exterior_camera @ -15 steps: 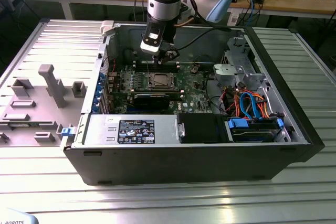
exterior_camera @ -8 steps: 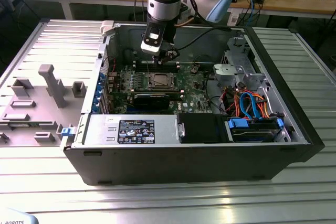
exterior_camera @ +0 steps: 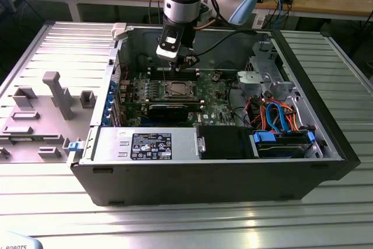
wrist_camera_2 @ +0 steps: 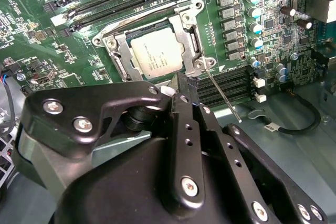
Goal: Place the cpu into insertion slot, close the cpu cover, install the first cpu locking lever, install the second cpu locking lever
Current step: 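Install the first cpu locking lever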
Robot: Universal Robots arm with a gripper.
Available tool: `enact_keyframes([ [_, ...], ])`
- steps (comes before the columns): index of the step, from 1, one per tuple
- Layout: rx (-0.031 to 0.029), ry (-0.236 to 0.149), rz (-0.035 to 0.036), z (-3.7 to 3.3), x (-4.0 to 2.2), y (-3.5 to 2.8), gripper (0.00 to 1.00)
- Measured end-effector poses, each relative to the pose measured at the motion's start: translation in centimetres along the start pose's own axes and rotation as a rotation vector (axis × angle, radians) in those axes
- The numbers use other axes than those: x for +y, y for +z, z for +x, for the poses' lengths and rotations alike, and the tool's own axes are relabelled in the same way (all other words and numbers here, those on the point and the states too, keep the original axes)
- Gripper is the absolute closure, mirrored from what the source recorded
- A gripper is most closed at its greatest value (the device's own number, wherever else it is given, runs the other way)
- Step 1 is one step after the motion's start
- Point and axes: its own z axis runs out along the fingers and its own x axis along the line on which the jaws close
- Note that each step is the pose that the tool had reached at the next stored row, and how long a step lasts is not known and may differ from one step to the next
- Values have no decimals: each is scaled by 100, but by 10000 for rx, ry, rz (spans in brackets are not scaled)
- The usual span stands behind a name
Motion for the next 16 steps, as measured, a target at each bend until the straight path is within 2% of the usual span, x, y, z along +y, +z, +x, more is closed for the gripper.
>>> enact_keyframes([
  [6,-3,-28,0,53,-59,-1,89],
  [7,1,-188,8,54,-58,-4,89],
  [9,17,-831,57,54,-59,-7,89],
  [11,-10,-927,31,57,-58,-29,89],
  [14,-89,-981,-42,66,-57,-119,89],
  [15,-127,-1013,-76,68,-58,-133,89],
  [16,-133,-1092,-82,67,-57,-132,89],
])
